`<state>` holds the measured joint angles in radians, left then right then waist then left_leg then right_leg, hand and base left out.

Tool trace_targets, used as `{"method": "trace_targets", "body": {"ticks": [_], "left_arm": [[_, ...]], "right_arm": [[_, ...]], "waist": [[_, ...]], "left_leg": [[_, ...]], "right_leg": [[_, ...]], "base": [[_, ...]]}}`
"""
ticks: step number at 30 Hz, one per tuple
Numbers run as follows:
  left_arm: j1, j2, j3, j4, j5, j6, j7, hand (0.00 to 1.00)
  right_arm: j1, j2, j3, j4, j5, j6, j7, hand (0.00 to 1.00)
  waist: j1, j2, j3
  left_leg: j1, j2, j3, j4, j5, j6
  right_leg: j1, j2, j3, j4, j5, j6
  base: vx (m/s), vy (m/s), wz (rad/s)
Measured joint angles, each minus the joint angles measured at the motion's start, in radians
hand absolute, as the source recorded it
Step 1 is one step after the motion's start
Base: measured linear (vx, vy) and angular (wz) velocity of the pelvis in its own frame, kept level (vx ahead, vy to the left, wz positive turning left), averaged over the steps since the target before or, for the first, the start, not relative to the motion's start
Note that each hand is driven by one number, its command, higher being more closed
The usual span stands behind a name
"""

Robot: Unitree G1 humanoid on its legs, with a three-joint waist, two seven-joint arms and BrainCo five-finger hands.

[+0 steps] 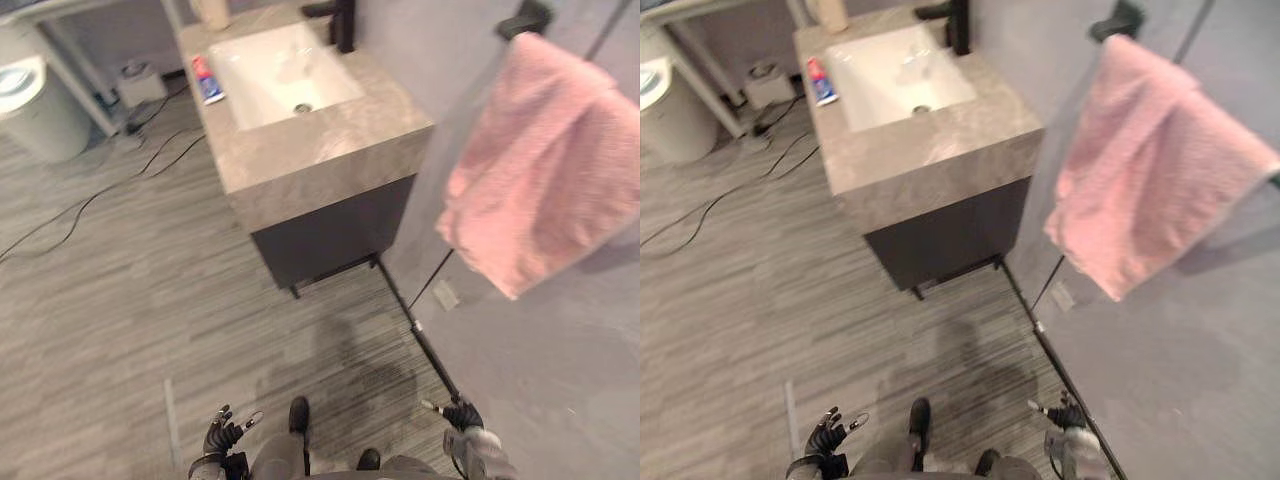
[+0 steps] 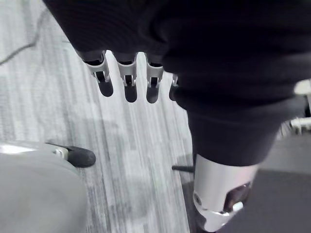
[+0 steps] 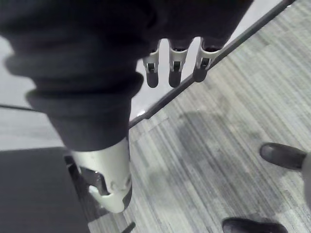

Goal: Organize washtable

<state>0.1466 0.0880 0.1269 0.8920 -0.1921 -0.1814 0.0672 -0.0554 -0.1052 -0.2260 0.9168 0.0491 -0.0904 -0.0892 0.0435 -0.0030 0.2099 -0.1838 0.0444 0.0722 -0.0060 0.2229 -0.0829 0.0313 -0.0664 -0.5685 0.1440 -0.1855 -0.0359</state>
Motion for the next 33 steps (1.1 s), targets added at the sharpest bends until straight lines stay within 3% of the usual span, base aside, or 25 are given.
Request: {"method": "trace_targets", "body": {"ticks": [1, 3, 4, 6, 7, 12, 16, 17, 19, 20, 22, 23, 25, 27, 29, 30, 33], "left_arm": [[0.0, -0.005, 0.003, 0.001, -0.002, 0.001, 0.001, 0.0], [0.005, -0.008, -0.007, 0.004, -0.002, 0.001, 0.0, 0.0], [0.004, -0.013, -0.022, 0.005, -0.001, 0.001, -0.001, 0.0], [-0.001, -0.027, -0.052, 0.009, -0.001, 0.001, -0.002, 0.0], [-0.01, -0.036, -0.066, 0.017, -0.001, 0.001, -0.002, 0.0], [-0.006, 0.007, -0.088, 0.026, 0.012, 0.004, -0.002, 0.0], [-0.007, 0.016, -0.092, 0.035, 0.029, 0.003, -0.006, 0.0], [-0.007, 0.015, -0.102, 0.044, 0.037, 0.003, -0.01, 0.0], [-0.008, 0.022, -0.12, 0.043, 0.039, 0.002, -0.012, 0.0], [-0.009, 0.041, -0.126, 0.043, 0.039, 0.002, -0.012, 0.0], [-0.005, 0.056, -0.124, 0.044, 0.038, 0.003, -0.011, 0.0], [-0.004, 0.062, -0.121, 0.044, 0.038, 0.003, -0.01, 0.0], [-0.005, 0.044, -0.113, 0.046, 0.035, 0.003, -0.008, 0.0], [-0.009, 0.037, -0.113, 0.042, 0.028, 0.002, -0.009, 0.0], [-0.01, 0.034, -0.082, 0.029, 0.022, 0.001, -0.008, 0.0], [-0.01, 0.034, -0.078, 0.029, 0.017, 0.001, -0.007, 0.0], [-0.019, 0.034, -0.049, 0.017, -0.008, 0.001, 0.0, 0.0]], "right_arm": [[-0.002, -0.004, -0.006, -0.009, 0.0, -0.005, -0.002, 0.0], [0.002, -0.012, -0.016, -0.006, 0.0, -0.007, -0.004, 0.0], [0.003, -0.018, -0.02, 0.003, 0.002, -0.009, -0.004, 0.0], [0.01, -0.022, -0.047, 0.014, 0.008, -0.008, -0.004, 0.0], [0.022, -0.026, -0.073, 0.017, 0.02, -0.008, -0.004, 0.0], [0.044, 0.028, -0.09, 0.047, 0.018, 0.008, 0.002, 0.0], [0.046, 0.027, -0.087, 0.05, 0.016, 0.02, 0.006, 0.0], [0.053, 0.025, -0.075, 0.05, 0.017, 0.024, 0.006, 0.0], [0.06, 0.028, -0.066, 0.05, 0.017, 0.027, 0.008, 0.0], [0.064, 0.031, -0.044, 0.051, 0.018, 0.027, 0.009, 0.0], [0.068, 0.035, -0.03, 0.052, 0.019, 0.026, 0.008, 0.0], [0.071, 0.037, -0.028, 0.052, 0.019, 0.026, 0.008, 0.0], [0.083, 0.026, -0.03, 0.057, 0.02, 0.024, 0.006, 0.0], [0.093, 0.021, -0.03, 0.074, 0.02, 0.023, 0.006, 0.0], [0.097, 0.02, -0.03, 0.083, 0.021, 0.023, 0.005, 0.0], [0.099, 0.021, -0.03, 0.083, 0.021, 0.023, 0.005, 0.0], [0.113, 0.02, -0.04, 0.067, 0.032, 0.019, 0.001, 0.0]], "waist": [[-0.004, 0.002, 0.0], [-0.03, -0.001, 0.001], [-0.042, 0.001, 0.0], [-0.068, 0.023, -0.008], [-0.081, 0.048, -0.017], [-0.079, 0.001, -0.032], [-0.083, 0.014, -0.029], [-0.084, 0.034, -0.032], [-0.083, 0.045, -0.034], [-0.082, 0.034, -0.031], [-0.078, 0.003, -0.03], [-0.077, -0.016, -0.03], [-0.08, -0.008, -0.022], [-0.079, -0.003, -0.013], [-0.056, 0.008, 0.005], [-0.053, 0.006, 0.006], [-0.027, -0.023, 0.015]], "left_leg": [[-0.003, 0.021, 0.081, 0.087, -0.082, 0.025], [0.046, 0.055, 0.187, 0.179, -0.184, 0.025], [0.082, 0.071, 0.221, 0.181, -0.203, 0.021], [0.177, 0.095, 0.276, 0.081, -0.189, -0.001], [0.233, 0.087, 0.278, -0.018, -0.177, -0.018], [0.302, 0.018, 0.282, -0.083, -0.166, -0.003], [0.293, -0.029, 0.242, -0.086, -0.149, 0.022], [0.263, -0.032, 0.202, -0.087, -0.146, 0.032], [0.236, -0.03, 0.151, -0.088, -0.146, 0.059], [0.206, -0.031, 0.11, -0.089, -0.135, 0.075], [0.179, -0.051, 0.064, -0.089, -0.118, 0.069], [0.164, -0.066, 0.042, -0.089, -0.115, 0.069], [0.136, -0.069, 0.008, -0.077, -0.113, 0.066], [0.057, -0.047, 0.007, 0.043, -0.129, 0.068], [-0.045, -0.003, 0.018, 0.249, -0.198, 0.078], [-0.052, 0.002, 0.02, 0.256, -0.202, 0.078], [-0.069, 0.019, 0.09, 0.242, -0.21, 0.088]], "right_leg": [[0.006, -0.013, -0.021, 0.006, -0.001, -0.001], [0.026, -0.046, -0.068, 0.025, -0.001, -0.001], [0.038, -0.06, -0.091, 0.035, -0.001, -0.001], [0.061, -0.074, -0.131, 0.045, 0.004, 0.008], [0.075, -0.073, -0.154, 0.042, 0.014, 0.025], [0.126, -0.128, -0.171, 0.031, 0.057, 0.094], [0.124, -0.178, -0.181, 0.051, 0.07, 0.118], [0.093, -0.178, -0.136, 0.095, 0.07, 0.117], [0.044, -0.169, 0.003, 0.146, 0.062, 0.102], [0.004, -0.143, 0.17, 0.156, 0.034, 0.077], [0.005, -0.138, 0.258, 0.131, -0.002, 0.099], [0.02, -0.144, 0.258, 0.106, -0.039, 0.123], [0.037, -0.142, 0.18, 0.099, -0.056, 0.139], [0.053, -0.134, 0.119, 0.098, -0.064, 0.137], [0.09, -0.109, 0.057, 0.097, -0.058, 0.138], [0.094, -0.108, 0.049, 0.096, -0.058, 0.138], [0.121, -0.111, -0.001, 0.061, -0.047, 0.149]], "base": [[-0.04, -0.035, 0.58], [0.04, 0.049, 0.74], [0.03, 0.144, 0.95], [0.01, 0.23, 0.72], [-0.02, 0.302, 0.54], [-0.03, 0.198, 0.18], [-0.08, 0.091, 0.2], [-0.15, 0.07, 0.42], [-0.11, 0.06, 0.7], [-0.07, 0.022, 0.83], [-0.08, -0.036, 0.81], [-0.09, -0.109, 1.02], [-0.09, -0.091, 1.15], [-0.08, -0.055, 0.98], [-0.04, -0.058, 0.6], [0.01, -0.036, 0.39], [0.05, -0.024, 0.51]]}}
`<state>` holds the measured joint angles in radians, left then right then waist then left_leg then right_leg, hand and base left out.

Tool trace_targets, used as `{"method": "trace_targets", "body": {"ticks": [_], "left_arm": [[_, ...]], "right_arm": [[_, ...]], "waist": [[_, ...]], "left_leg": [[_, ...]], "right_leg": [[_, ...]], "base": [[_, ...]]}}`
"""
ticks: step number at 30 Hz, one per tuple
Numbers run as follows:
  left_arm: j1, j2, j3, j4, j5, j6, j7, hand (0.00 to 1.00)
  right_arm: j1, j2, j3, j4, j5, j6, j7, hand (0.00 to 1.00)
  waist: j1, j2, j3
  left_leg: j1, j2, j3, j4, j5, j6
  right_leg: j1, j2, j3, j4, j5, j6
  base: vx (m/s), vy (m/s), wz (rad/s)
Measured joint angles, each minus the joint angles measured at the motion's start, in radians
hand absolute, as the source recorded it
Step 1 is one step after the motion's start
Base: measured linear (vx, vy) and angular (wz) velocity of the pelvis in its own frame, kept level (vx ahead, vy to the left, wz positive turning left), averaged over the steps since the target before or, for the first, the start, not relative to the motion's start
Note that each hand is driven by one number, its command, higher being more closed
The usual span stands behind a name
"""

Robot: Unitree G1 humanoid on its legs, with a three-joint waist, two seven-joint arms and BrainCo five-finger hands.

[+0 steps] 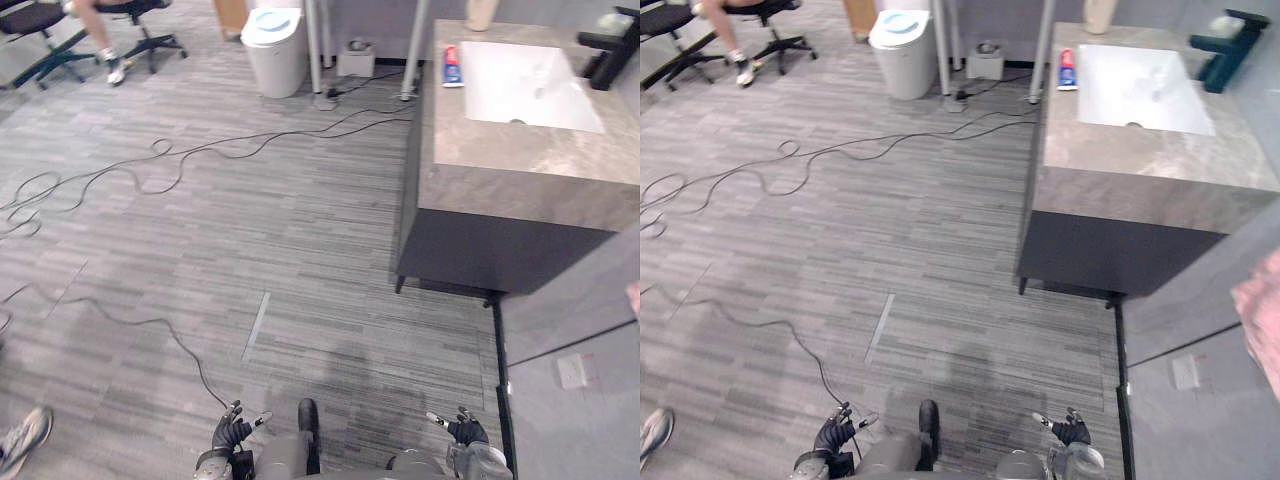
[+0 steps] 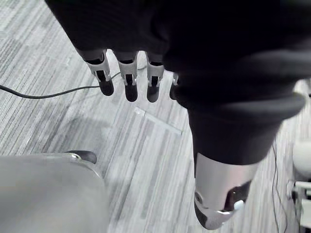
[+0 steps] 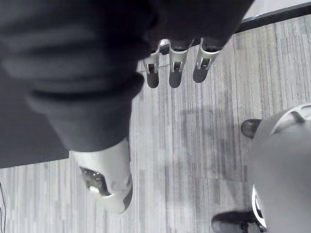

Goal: Organize washtable

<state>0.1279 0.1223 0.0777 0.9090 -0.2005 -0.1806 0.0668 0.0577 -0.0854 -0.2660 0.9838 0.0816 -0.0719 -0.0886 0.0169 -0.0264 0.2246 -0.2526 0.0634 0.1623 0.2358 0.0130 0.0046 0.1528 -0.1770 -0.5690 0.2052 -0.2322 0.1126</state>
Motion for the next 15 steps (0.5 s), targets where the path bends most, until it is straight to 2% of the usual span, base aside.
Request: {"method": "trace_targets", "body": {"ticks": [2, 3, 4, 5, 6, 7, 8, 9, 10, 11, 12, 13, 14, 15], "left_arm": [[-0.022, 0.006, 0.051, -0.003, -0.015, 0.0, 0.001, 0.0], [-0.025, 0.012, 0.066, -0.008, -0.024, 0.001, 0.002, 0.0], [-0.025, 0.011, 0.072, -0.018, -0.025, 0.001, 0.005, 0.0], [-0.026, 0.009, 0.071, -0.019, -0.028, 0.001, 0.006, 0.0], [-0.031, 0.016, 0.071, -0.017, -0.033, 0.002, 0.006, 0.0], [-0.038, 0.018, 0.071, -0.027, -0.033, 0.002, 0.007, 0.0], [-0.038, 0.021, 0.073, -0.038, -0.033, 0.001, 0.007, 0.0], [-0.038, 0.025, 0.073, -0.038, -0.033, 0.001, 0.008, 0.0], [-0.038, 0.024, 0.072, -0.038, -0.033, 0.001, 0.008, 0.0], [-0.038, 0.025, 0.071, -0.039, -0.033, 0.001, 0.007, 0.0], [-0.038, 0.026, 0.068, -0.042, -0.033, 0.001, 0.006, 0.0], [-0.038, 0.026, 0.063, -0.043, -0.033, 0.001, 0.006, 0.0], [-0.037, 0.031, 0.052, -0.044, -0.033, 0.002, 0.006, 0.0], [-0.027, 0.034, 0.044, -0.058, -0.033, 0.002, 0.006, 0.0]], "right_arm": [[-0.031, 0.017, -0.008, -0.024, 0.011, -0.001, -0.005, 0.0], [-0.046, 0.021, -0.009, -0.03, 0.018, -0.002, -0.005, 0.0], [-0.047, 0.019, -0.008, -0.031, 0.028, -0.006, -0.008, 0.0], [-0.049, 0.016, -0.007, -0.034, 0.029, -0.012, -0.013, 0.0], [-0.05, 0.018, -0.008, -0.035, 0.029, -0.014, -0.016, 0.0], [-0.046, 0.037, -0.007, -0.034, 0.028, -0.015, -0.014, 0.0], [-0.047, 0.051, -0.006, -0.036, 0.028, -0.021, -0.013, 0.0], [-0.047, 0.053, -0.001, -0.033, 0.028, -0.021, -0.013, 0.0], [-0.048, 0.053, 0.017, -0.022, 0.027, -0.019, -0.008, 0.0], [-0.048, 0.053, 0.028, -0.019, 0.027, -0.018, -0.002, 0.0], [-0.049, 0.053, 0.059, -0.018, 0.026, -0.016, 0.006, 0.0], [-0.049, 0.053, 0.07, -0.018, 0.026, -0.014, 0.007, 0.0], [-0.048, 0.053, 0.083, -0.017, 0.026, -0.013, 0.007, 0.0], [-0.049, 0.054, 0.091, -0.016, 0.025, -0.011, 0.007, 0.0]], "waist": [[0.008, -0.035, 0.038], [0.013, -0.044, 0.049], [0.021, -0.046, 0.05], [0.035, -0.037, 0.048], [0.043, -0.049, 0.054], [0.06, -0.084, 0.045], [0.061, -0.096, 0.042], [0.06, -0.096, 0.042], [0.056, -0.096, 0.04], [0.055, -0.097, 0.039], [0.052, -0.098, 0.035], [0.052, -0.098, 0.035], [0.049, -0.098, 0.036], [0.048, -0.096, 0.037]], "left_leg": [[-0.031, 0.007, 0.052, 0.004, 0.004, -0.006], [-0.057, 0.019, 0.059, 0.015, 0.005, -0.008], [-0.088, 0.048, 0.063, 0.014, 0.009, -0.015], [-0.107, 0.097, 0.095, 0.034, 0.034, -0.042], [-0.111, 0.09, 0.112, 0.062, 0.02, -0.023], [-0.122, 0.067, 0.13, 0.11, -0.045, -0.01], [-0.14, 0.055, 0.141, 0.201, -0.114, 0.005], [-0.142, 0.05, 0.143, 0.245, -0.153, 0.011], [-0.13, 0.036, 0.148, 0.294, -0.213, 0.023], [-0.119, 0.028, 0.156, 0.299, -0.23, 0.034], [-0.085, 0.01, 0.169, 0.288, -0.259, 0.049], [-0.067, 0.003, 0.169, 0.279, -0.269, 0.052], [-0.028, -0.009, 0.169, 0.253, -0.279, 0.057], [0.033, -0.024, 0.169, 0.206, -0.287, 0.069]], "right_leg": [[-0.001, -0.027, -0.015, -0.018, 0.013, 0.002], [0.0, -0.039, -0.015, -0.018, 0.017, 0.008], [0.0, -0.035, -0.009, -0.034, 0.024, 0.021], [0.013, -0.03, 0.0, -0.053, 0.018, 0.036], [0.026, -0.042, -0.001, -0.059, 0.017, 0.039], [0.027, -0.076, 0.02, -0.063, 0.024, 0.041], [0.033, -0.106, 0.058, -0.04, 0.034, 0.065], [0.036, -0.123, 0.083, -0.014, 0.034, 0.072], [0.013, -0.166, 0.135, 0.091, 0.032, 0.074], [-0.019, -0.191, 0.161, 0.168, 0.038, 0.064], [-0.114, -0.241, 0.218, 0.371, 0.085, -0.018], [-0.153, -0.253, 0.229, 0.456, 0.092, -0.053], [-0.202, -0.254, 0.249, 0.572, 0.084, -0.07], [-0.253, -0.223, 0.277, 0.674, 0.06, -0.053]], "base": [[0.06, 0.05, 0.33], [0.05, 0.103, 0.06], [0.1, 0.196, -0.12], [0.13, 0.224, -0.06], [0.22, 0.282, -0.1], [0.28, 0.272, -0.02], [0.3, 0.286, -0.1], [0.32, 0.35, -0.09], [0.27, 0.315, -0.09], [0.39, 0.425, -0.12], [0.26, 0.259, -0.1], [0.32, 0.28, -0.1], [0.28, 0.171, -0.08], [0.49, 0.257, -0.1]]}}
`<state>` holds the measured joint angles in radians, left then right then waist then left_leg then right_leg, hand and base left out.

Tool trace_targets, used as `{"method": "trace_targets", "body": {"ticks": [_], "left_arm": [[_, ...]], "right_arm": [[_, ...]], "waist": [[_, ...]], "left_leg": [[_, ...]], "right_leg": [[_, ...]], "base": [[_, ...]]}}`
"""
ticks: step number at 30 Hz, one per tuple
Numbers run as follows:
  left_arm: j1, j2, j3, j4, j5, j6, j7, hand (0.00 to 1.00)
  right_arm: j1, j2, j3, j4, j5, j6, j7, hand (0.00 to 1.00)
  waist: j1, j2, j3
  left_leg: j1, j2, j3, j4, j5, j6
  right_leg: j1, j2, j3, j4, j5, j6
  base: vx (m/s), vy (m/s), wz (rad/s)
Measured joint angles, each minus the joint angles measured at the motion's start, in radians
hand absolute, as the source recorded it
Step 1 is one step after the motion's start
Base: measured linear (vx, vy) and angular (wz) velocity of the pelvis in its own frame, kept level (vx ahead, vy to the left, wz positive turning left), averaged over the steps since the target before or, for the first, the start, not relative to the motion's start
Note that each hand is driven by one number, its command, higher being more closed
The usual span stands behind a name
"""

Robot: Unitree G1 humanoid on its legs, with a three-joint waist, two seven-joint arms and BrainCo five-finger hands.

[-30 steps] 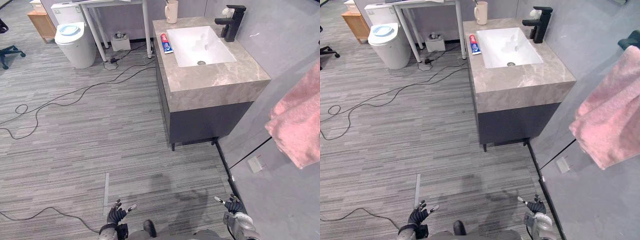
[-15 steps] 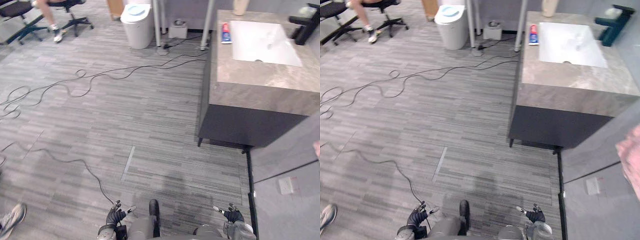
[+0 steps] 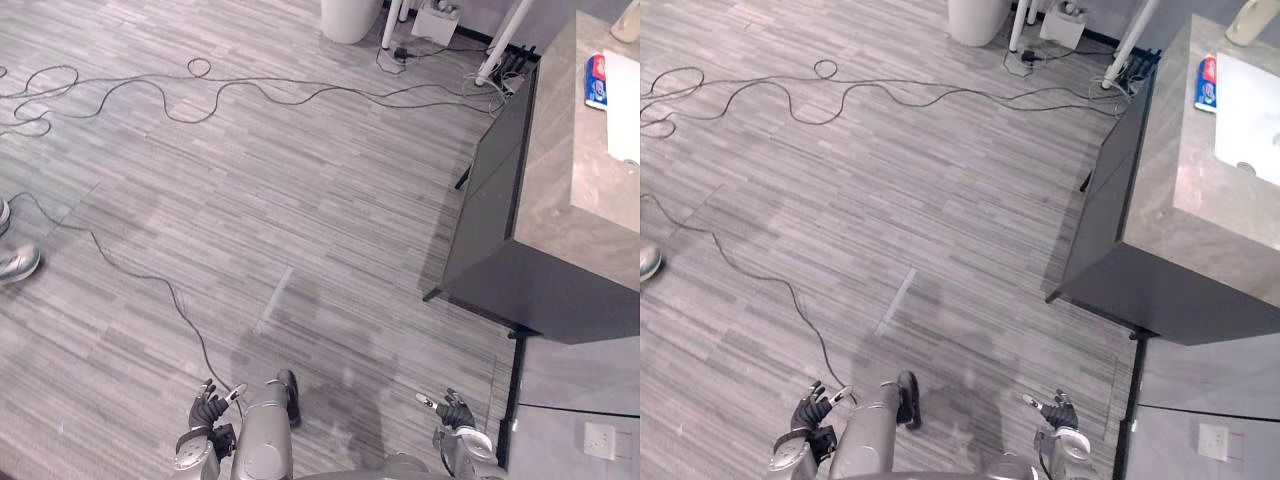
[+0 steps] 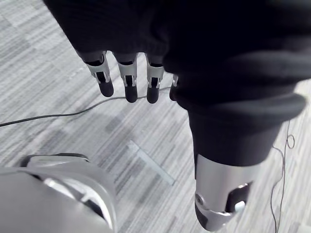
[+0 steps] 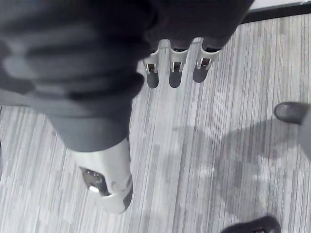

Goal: Organize washtable

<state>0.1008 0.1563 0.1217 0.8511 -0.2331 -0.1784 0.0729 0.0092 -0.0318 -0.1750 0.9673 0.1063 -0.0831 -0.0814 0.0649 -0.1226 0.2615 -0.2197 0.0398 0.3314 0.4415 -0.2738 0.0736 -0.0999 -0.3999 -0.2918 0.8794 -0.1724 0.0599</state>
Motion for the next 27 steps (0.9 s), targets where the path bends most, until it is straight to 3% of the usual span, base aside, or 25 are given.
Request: {"method": "trace_targets", "body": {"ticks": [1, 2, 3, 6, 7, 8, 9, 10, 11, 12, 13, 14, 15, 16, 17, 19, 21, 22, 24, 27], "left_arm": [[0.014, 0.004, -0.005, -0.009, 0.0, 0.0, 0.0, 0.0], [0.017, 0.005, -0.005, -0.009, 0.0, 0.0, 0.0, 0.0], [0.019, 0.005, -0.006, -0.007, 0.0, 0.0, 0.0, 0.0], [0.019, 0.003, -0.004, 0.0, 0.0, 0.0, -0.001, 0.0], [0.009, -0.002, -0.005, 0.006, 0.001, 0.001, -0.003, 0.0], [0.0, -0.013, -0.005, 0.006, 0.003, 0.0, -0.004, 0.0], [-0.001, -0.015, -0.005, 0.007, 0.008, 0.0, -0.005, 0.0], [-0.003, -0.016, -0.011, 0.015, 0.011, 0.0, -0.006, 0.0], [0.004, -0.016, -0.022, 0.032, 0.011, 0.001, -0.007, 0.0], [0.009, -0.016, -0.029, 0.037, 0.013, 0.001, -0.007, 0.0], [0.008, -0.028, -0.032, 0.046, 0.032, 0.009, -0.009, 0.0], [0.008, -0.035, -0.032, 0.046, 0.041, 0.009, -0.011, 0.0], [0.002, -0.052, -0.034, 0.046, 0.052, 0.009, -0.015, 0.0], [0.004, -0.067, -0.03, 0.046, 0.052, 0.011, -0.017, 0.0], [0.017, -0.084, -0.029, 0.044, 0.052, 0.017, -0.02, 0.0], [0.014, -0.098, -0.03, 0.038, 0.051, 0.016, -0.026, 0.0], [0.014, -0.104, -0.031, 0.013, 0.049, 0.014, -0.029, 0.0], [0.014, -0.104, -0.03, 0.001, 0.049, 0.013, -0.029, 0.0], [0.018, -0.103, -0.012, 0.002, 0.049, 0.013, -0.027, 0.0], [0.023, -0.104, 0.004, 0.001, 0.047, 0.013, -0.026, 0.0]], "right_arm": [[-0.002, 0.0, 0.011, 0.0, -0.001, -0.001, 0.0, 0.0], [-0.003, -0.001, 0.018, -0.001, -0.001, -0.001, 0.0, 0.0], [-0.003, -0.003, 0.032, -0.002, -0.002, -0.002, 0.001, 0.0], [-0.012, -0.007, 0.038, -0.002, -0.002, -0.003, 0.007, 0.0], [-0.013, -0.015, 0.038, -0.002, -0.002, -0.005, 0.014, 0.0], [-0.012, -0.021, 0.037, -0.002, -0.002, -0.006, 0.018, 0.0], [-0.01, -0.022, 0.037, -0.002, -0.002, -0.006, 0.019, 0.0], [0.009, -0.022, 0.031, -0.004, -0.002, -0.007, 0.02, 0.0], [0.031, -0.022, 0.029, -0.005, -0.005, -0.006, 0.02, 0.0], [0.044, -0.022, 0.03, -0.007, -0.008, -0.006, 0.021, 0.0], [0.061, -0.027, 0.012, -0.018, -0.013, -0.006, 0.023, 0.0], [0.066, -0.029, 0.005, -0.023, -0.02, -0.006, 0.024, 0.0], [0.068, -0.037, -0.004, -0.045, -0.022, -0.005, 0.026, 0.0], [0.068, -0.04, -0.003, -0.063, -0.021, -0.006, 0.025, 0.0], [0.068, -0.036, 0.007, -0.092, -0.021, -0.006, 0.023, 0.0], [0.066, -0.013, 0.009, -0.118, -0.017, -0.007, 0.022, 0.0], [0.065, -0.001, 0.011, -0.127, -0.016, -0.01, 0.023, 0.0], [0.065, -0.001, 0.009, -0.124, -0.016, -0.01, 0.022, 0.0], [0.064, -0.002, 0.007, -0.113, -0.016, -0.006, 0.02, 0.0], [0.073, -0.008, 0.006, -0.083, -0.017, -0.004, 0.018, 0.0]], "waist": [[-0.004, 0.011, 0.004], [-0.009, 0.005, -0.001], [-0.029, 0.019, 0.007], [-0.053, 0.028, 0.014], [-0.062, 0.034, 0.018], [-0.075, 0.037, 0.019], [-0.082, 0.037, 0.019], [-0.092, 0.031, 0.016], [-0.094, 0.018, 0.008], [-0.099, 0.015, 0.004], [-0.106, 0.024, -0.019], [-0.105, 0.046, -0.023], [-0.106, 0.07, -0.019], [-0.104, 0.093, -0.02], [-0.102, 0.118, -0.021], [-0.099, 0.121, -0.019], [-0.088, 0.118, -0.02], [-0.076, 0.119, -0.021], [-0.068, 0.118, -0.02], [-0.051, 0.108, -0.014]], "left_leg": [[0.069, -0.015, 0.0, -0.057, -0.001, 0.002], [0.101, -0.022, 0.0, -0.083, 0.001, 0.004], [0.169, -0.025, 0.006, -0.125, 0.01, 0.014], [0.264, -0.022, 0.017, -0.187, 0.008, 0.017], [0.31, -0.022, 0.016, -0.225, 0.01, 0.006], [0.352, -0.022, 0.006, -0.261, 0.007, -0.012], [0.373, -0.023, -0.002, -0.276, 0.003, -0.024], [0.421, -0.031, -0.019, -0.293, -0.013, -0.057], [0.465, -0.04, -0.039, -0.292, -0.037, -0.097], [0.485, -0.04, -0.053, -0.284, -0.049, -0.117], [0.487, -0.005, -0.091, -0.218, -0.062, -0.142], [0.469, 0.015, -0.099, -0.152, -0.065, -0.153], [0.411, 0.068, -0.104, 0.037, -0.05, -0.222], [0.352, 0.115, -0.108, 0.204, 0.006, -0.288], [0.285, 0.185, -0.105, 0.408, 0.04, -0.303], [0.227, 0.241, -0.071, 0.544, 0.026, -0.277], [0.163, 0.239, -0.057, 0.525, 0.004, -0.239], [0.113, 0.232, -0.058, 0.47, -0.012, -0.21], [0.037, 0.206, -0.089, 0.339, -0.023, -0.192], [-0.018, 0.134, -0.228, 0.007, 0.004, -0.212]], "right_leg": [[-0.05, 0.044, 0.012, 0.056, -0.04, 0.008], [-0.072, 0.069, 0.009, 0.064, -0.062, 0.008], [-0.119, 0.125, -0.041, 0.03, -0.114, -0.01], [-0.199, 0.207, -0.142, -0.173, -0.134, -0.027], [-0.233, 0.247, -0.175, -0.317, -0.102, -0.038], [-0.254, 0.283, -0.186, -0.489, -0.024, -0.044], [-0.255, 0.295, -0.188, -0.575, 0.025, -0.039], [-0.255, 0.308, -0.19, -0.689, 0.099, -0.046], [-0.25, 0.307, -0.168, -0.731, 0.133, -0.068], [-0.246, 0.305, -0.146, -0.722, 0.186, -0.122], [-0.247, 0.305, -0.141, -0.652, 0.251, -0.177], [-0.249, 0.312, -0.15, -0.63, 0.254, -0.184], [-0.214, 0.335, -0.17, -0.611, 0.23, -0.209], [-0.181, 0.364, -0.159, -0.613, 0.206, -0.218], [-0.128, 0.403, -0.141, -0.625, 0.178, -0.226], [-0.041, 0.437, -0.089, -0.642, 0.138, -0.23], [0.033, 0.452, -0.025, -0.693, 0.121, -0.227], [0.065, 0.461, 0.031, -0.723, 0.115, -0.223], [0.105, 0.465, 0.096, -0.747, 0.105, -0.207], [0.159, 0.461, 0.199, -0.745, 0.064, -0.177]], "base": [[0.35, 0.16, -0.08], [0.44, 0.131, 0.02], [0.31, 0.056, 0.09], [0.4, 0.055, 0.02], [0.44, 0.051, 0.17], [0.56, 0.042, 0.27], [0.59, -0.003, 0.43], [0.52, -0.037, 0.46], [0.55, -0.094, 0.44], [0.59, -0.133, 0.5], [0.58, -0.161, 0.42], [0.58, -0.171, 0.38], [0.6, -0.172, -0.01], [0.72, -0.153, -0.39], [0.59, -0.092, -0.6], [0.52, -0.042, -0.82], [0.43, -0.02, -0.96], [0.28, 0.012, -0.93], [0.34, 0.092, -1.12], [0.35, 0.195, -1.01]]}}
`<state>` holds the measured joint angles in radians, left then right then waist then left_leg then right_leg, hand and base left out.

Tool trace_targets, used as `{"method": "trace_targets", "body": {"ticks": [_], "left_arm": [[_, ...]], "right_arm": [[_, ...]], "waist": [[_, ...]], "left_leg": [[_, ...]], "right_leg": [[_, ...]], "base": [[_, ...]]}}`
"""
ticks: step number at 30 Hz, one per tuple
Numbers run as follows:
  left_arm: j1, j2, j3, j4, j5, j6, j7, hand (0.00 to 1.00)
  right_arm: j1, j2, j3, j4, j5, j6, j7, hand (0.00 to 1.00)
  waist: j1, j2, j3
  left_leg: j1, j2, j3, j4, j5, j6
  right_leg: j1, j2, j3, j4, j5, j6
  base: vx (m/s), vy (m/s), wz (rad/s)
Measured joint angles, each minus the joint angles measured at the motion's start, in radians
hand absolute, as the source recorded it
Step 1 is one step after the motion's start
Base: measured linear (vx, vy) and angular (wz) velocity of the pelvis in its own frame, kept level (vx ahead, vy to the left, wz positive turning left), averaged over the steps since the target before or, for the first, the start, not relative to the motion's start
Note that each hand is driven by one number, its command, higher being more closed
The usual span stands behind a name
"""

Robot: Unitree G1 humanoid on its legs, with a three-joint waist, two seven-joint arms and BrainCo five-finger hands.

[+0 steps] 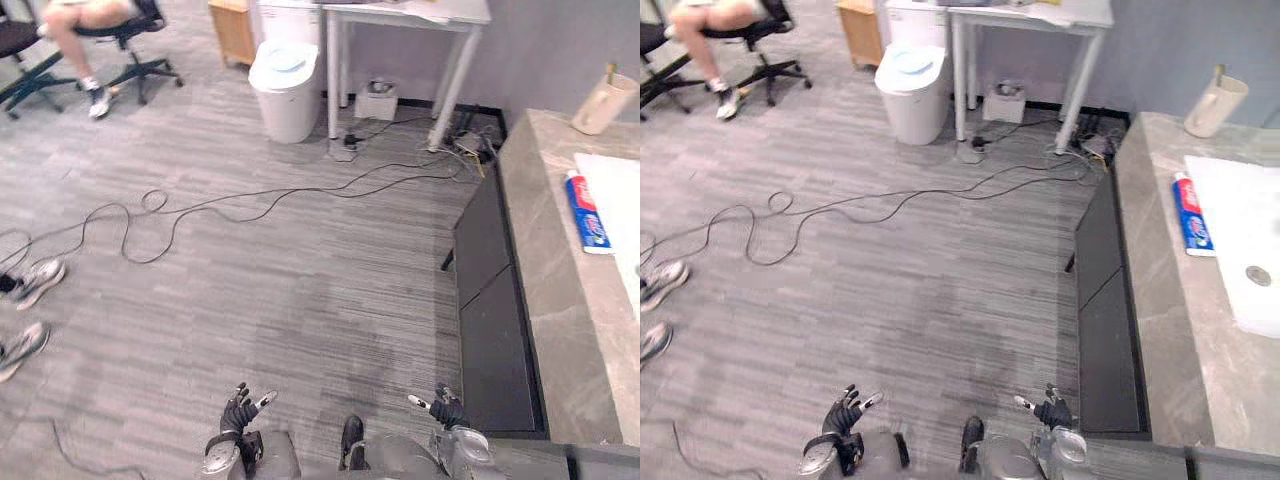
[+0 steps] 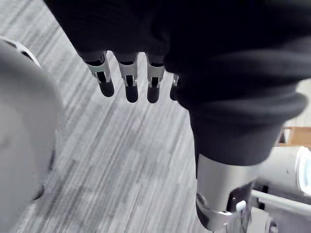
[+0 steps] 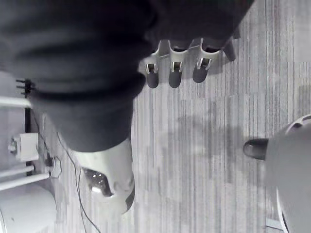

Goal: Organize washtable

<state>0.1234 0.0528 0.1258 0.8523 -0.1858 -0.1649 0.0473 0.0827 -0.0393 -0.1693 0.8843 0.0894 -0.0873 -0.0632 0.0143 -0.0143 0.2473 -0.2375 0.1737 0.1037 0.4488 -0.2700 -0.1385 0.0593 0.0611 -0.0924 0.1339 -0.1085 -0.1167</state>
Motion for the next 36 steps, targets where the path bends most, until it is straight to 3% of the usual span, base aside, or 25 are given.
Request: {"method": "trace_targets", "body": {"ticks": [1, 3, 4, 5, 6, 8, 9, 11, 12, 16, 18, 19, 20, 21, 22, 23, 25, 26, 28, 30, 31, 34, 36], "left_arm": [[0.003, 0.0, 0.0, 0.0, -0.002, -0.001, 0.001, 0.0], [0.011, -0.001, 0.0, 0.001, -0.005, -0.01, 0.003, 0.0], [0.017, 0.0, -0.001, 0.002, -0.01, -0.01, 0.003, 0.0], [0.028, 0.001, -0.005, 0.0, -0.018, -0.015, 0.003, 0.0], [0.034, 0.007, -0.007, 0.0, -0.018, -0.018, 0.003, 0.0], [0.044, 0.042, -0.014, 0.008, -0.017, -0.015, 0.005, 0.0], [0.042, 0.046, -0.018, 0.012, -0.017, -0.013, 0.005, 0.0], [0.03, 0.056, -0.041, 0.022, -0.017, -0.013, 0.012, 0.0], [0.028, 0.057, -0.042, 0.021, -0.017, -0.014, 0.013, 0.0], [0.018, 0.082, -0.045, 0.025, -0.017, -0.012, 0.02, 0.0], [0.001, 0.085, -0.045, 0.045, -0.017, -0.008, 0.02, 0.0], [0.002, 0.09, -0.046, 0.048, -0.017, -0.006, 0.02, 0.0], [0.01, 0.097, -0.044, 0.061, -0.015, -0.006, 0.019, 0.0], [-0.002, 0.076, -0.044, 0.078, -0.014, -0.004, 0.02, 0.0], [-0.012, 0.066, -0.052, 0.082, -0.003, -0.005, 0.017, 0.0], [-0.017, 0.059, -0.056, 0.08, 0.001, -0.007, 0.018, 0.0], [-0.037, 0.028, -0.057, 0.079, 0.002, -0.007, 0.016, 0.0], [-0.03, 0.012, -0.057, 0.078, 0.002, -0.007, 0.016, 0.0], [-0.025, 0.001, -0.058, 0.079, 0.002, -0.007, 0.015, 0.0], [-0.026, 0.0, -0.058, 0.079, 0.002, -0.007, 0.009, 0.0], [-0.025, 0.0, -0.055, 0.079, 0.002, -0.007, 0.009, 0.0], [-0.013, 0.001, -0.038, 0.079, 0.001, -0.008, 0.012, 0.0], [-0.013, 0.0, -0.034, 0.079, 0.0, -0.008, 0.018, 0.0]], "right_arm": [[0.005, -0.004, 0.0, 0.006, -0.001, 0.0, -0.001, 0.0], [0.015, -0.008, 0.001, 0.005, -0.002, -0.001, -0.001, 0.0], [0.024, -0.009, 0.0, 0.003, -0.003, -0.002, -0.001, 0.0], [0.037, -0.004, 0.0, 0.003, -0.003, -0.002, -0.001, 0.0], [0.047, 0.002, 0.003, 0.003, -0.004, -0.002, 0.0, 0.0], [0.056, 0.038, 0.023, 0.004, -0.014, 0.002, 0.003, 0.0], [0.055, 0.042, 0.026, 0.004, -0.019, 0.002, 0.004, 0.0], [0.046, 0.04, 0.03, 0.005, -0.024, 0.004, 0.008, 0.0], [0.039, 0.038, 0.033, 0.008, -0.027, 0.005, 0.009, 0.0], [-0.031, 0.023, 0.052, 0.014, -0.057, 0.005, 0.01, 0.0], [-0.039, 0.01, 0.052, 0.014, -0.06, 0.006, 0.01, 0.0], [-0.033, 0.005, 0.052, 0.014, -0.06, 0.006, 0.01, 0.0], [-0.004, -0.015, 0.051, 0.013, -0.06, 0.004, 0.01, 0.0], [-0.009, -0.039, 0.048, 0.023, -0.06, 0.008, 0.01, 0.0], [-0.008, -0.052, 0.044, 0.029, -0.06, 0.009, 0.01, 0.0], [-0.009, -0.054, 0.038, 0.03, -0.058, 0.009, 0.011, 0.0], [-0.009, -0.061, 0.018, 0.033, -0.051, 0.008, 0.009, 0.0], [-0.006, -0.066, 0.018, 0.033, -0.051, 0.009, 0.005, 0.0], [-0.006, -0.064, 0.018, 0.034, -0.051, 0.008, 0.003, 0.0], [-0.009, -0.065, 0.018, 0.035, -0.051, 0.008, 0.003, 0.0], [-0.01, -0.064, 0.018, 0.036, -0.051, 0.008, 0.003, 0.0], [-0.017, -0.056, 0.017, 0.04, -0.052, 0.009, 0.001, 0.0], [-0.006, -0.045, 0.009, 0.037, -0.054, 0.009, 0.0, 0.0]], "waist": [[0.001, -0.001, 0.0], [0.0, 0.004, -0.003], [0.003, 0.012, -0.019], [0.004, -0.011, -0.042], [0.003, -0.024, -0.056], [-0.001, -0.068, -0.085], [-0.003, -0.072, -0.085], [-0.007, -0.068, -0.084], [-0.008, -0.064, -0.084], [-0.031, -0.024, -0.066], [-0.031, -0.015, -0.059], [-0.031, -0.026, -0.061], [-0.036, -0.056, -0.073], [-0.031, -0.016, -0.068], [-0.046, 0.003, -0.069], [-0.058, 0.008, -0.07], [-0.056, 0.041, -0.052], [-0.053, 0.048, -0.049], [-0.053, 0.034, -0.046], [-0.05, 0.027, -0.047], [-0.034, 0.028, -0.047], [-0.006, 0.03, -0.046], [-0.001, 0.025, -0.042]], "left_leg": [[0.004, -0.021, -0.055, -0.111, 0.025, -0.01], [0.004, -0.032, -0.091, -0.156, 0.038, -0.012], [0.013, -0.036, -0.088, -0.12, 0.083, 0.018], [0.027, -0.039, -0.036, -0.083, 0.109, 0.051], [0.032, -0.043, -0.007, -0.068, 0.114, 0.059], [0.102, -0.075, 0.09, -0.075, 0.096, 0.105], [0.129, -0.079, 0.109, -0.084, 0.093, 0.121], [0.232, -0.079, 0.176, -0.129, 0.066, 0.15], [0.255, -0.074, 0.193, -0.149, 0.066, 0.151], [0.362, -0.018, 0.289, -0.251, 0.069, 0.145], [0.403, -0.01, 0.329, -0.281, 0.074, 0.125], [0.426, -0.022, 0.346, -0.284, 0.073, 0.103], [0.473, -0.052, 0.349, -0.273, 0.037, 0.04], [0.489, -0.029, 0.348, -0.261, 0.015, 0.018], [0.47, -0.008, 0.333, -0.192, 0.014, 0.013], [0.448, 0.008, 0.322, -0.131, 0.014, 0.012], [0.349, 0.096, 0.268, 0.163, 0.025, -0.035], [0.314, 0.123, 0.234, 0.292, 0.013, -0.053], [0.273, 0.117, 0.218, 0.332, 0.006, -0.049], [0.231, 0.099, 0.205, 0.254, -0.008, -0.024], [0.204, 0.081, 0.173, 0.167, -0.018, -0.007], [0.172, 0.013, -0.028, -0.074, -0.015, -0.007], [0.174, -0.016, -0.133, -0.148, -0.009, -0.006]], "right_leg": [[0.015, -0.004, 0.04, 0.013, -0.029, 0.024], [0.021, -0.007, 0.095, 0.065, -0.086, 0.05], [0.018, -0.016, 0.136, 0.124, -0.142, 0.074], [0.005, -0.047, 0.158, 0.193, -0.196, 0.101], [-0.008, -0.071, 0.151, 0.233, -0.209, 0.123], [-0.112, -0.164, 0.061, 0.478, -0.212, 0.175], [-0.136, -0.191, 0.019, 0.53, -0.2, 0.192], [-0.167, -0.275, -0.168, 0.618, -0.223, 0.173], [-0.176, -0.277, -0.203, 0.613, -0.228, 0.167], [-0.279, -0.247, -0.434, 0.468, -0.21, 0.141], [-0.313, -0.231, -0.529, 0.322, -0.126, 0.098], [-0.309, -0.212, -0.535, 0.217, -0.039, 0.082], [-0.302, -0.219, -0.492, 0.157, 0.077, -0.025], [-0.303, -0.203, -0.494, 0.197, 0.067, -0.017], [-0.306, -0.199, -0.482, 0.225, 0.008, 0.007], [-0.304, -0.195, -0.482, 0.228, -0.006, 0.017], [-0.237, -0.134, -0.467, 0.175, -0.022, 0.023], [-0.177, -0.097, -0.449, 0.133, -0.022, 0.023], [-0.105, -0.074, -0.417, 0.074, -0.023, 0.027], [-0.071, -0.058, -0.367, 0.035, -0.019, 0.033], [-0.063, -0.051, -0.323, 0.022, -0.015, 0.04], [-0.054, -0.048, -0.201, 0.014, -0.01, 0.063], [-0.032, -0.057, -0.142, 0.02, -0.015, 0.087]], "base": [[0.3, 0.226, -0.98], [0.31, 0.272, -1.0], [0.49, 0.449, -1.3], [0.51, 0.474, -1.15], [0.42, 0.384, -1.19], [0.39, 0.342, -1.14], [0.38, 0.294, -0.95], [0.37, 0.232, -0.71], [0.33, 0.166, -0.66], [0.31, 0.085, -0.67], [0.35, -0.002, -0.59], [0.5, -0.088, -0.53], [0.42, -0.084, -0.59], [0.47, -0.104, -0.45], [0.26, -0.063, -0.26], [0.39, -0.134, -0.16], [0.29, -0.133, -0.39], [0.22, -0.072, -0.52], [0.24, -0.056, -0.55], [0.19, -0.01, -0.73], [0.19, 0.068, -1.14], [0.2, 0.145, -1.21], [0.19, 0.227, -1.04]]}}
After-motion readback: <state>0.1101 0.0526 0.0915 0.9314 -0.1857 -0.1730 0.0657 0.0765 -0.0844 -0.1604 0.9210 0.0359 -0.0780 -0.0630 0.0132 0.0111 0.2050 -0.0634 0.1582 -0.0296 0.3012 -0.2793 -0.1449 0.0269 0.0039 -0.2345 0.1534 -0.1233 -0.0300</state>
